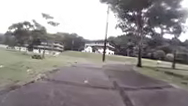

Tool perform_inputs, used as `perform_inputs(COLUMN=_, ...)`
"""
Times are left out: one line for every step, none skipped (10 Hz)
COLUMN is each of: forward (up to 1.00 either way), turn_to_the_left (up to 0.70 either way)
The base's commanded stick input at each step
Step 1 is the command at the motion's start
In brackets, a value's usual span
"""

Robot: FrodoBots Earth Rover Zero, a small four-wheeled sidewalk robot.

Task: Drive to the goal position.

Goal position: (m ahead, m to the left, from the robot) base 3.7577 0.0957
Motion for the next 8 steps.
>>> perform_inputs(forward=0.7, turn_to_the_left=0.0)
perform_inputs(forward=0.7, turn_to_the_left=0.0)
perform_inputs(forward=0.7, turn_to_the_left=0.0)
perform_inputs(forward=0.7, turn_to_the_left=0.0)
perform_inputs(forward=0.7, turn_to_the_left=0.0)
perform_inputs(forward=0.7, turn_to_the_left=0.0)
perform_inputs(forward=0.7, turn_to_the_left=0.0)
perform_inputs(forward=0.7, turn_to_the_left=0.0)
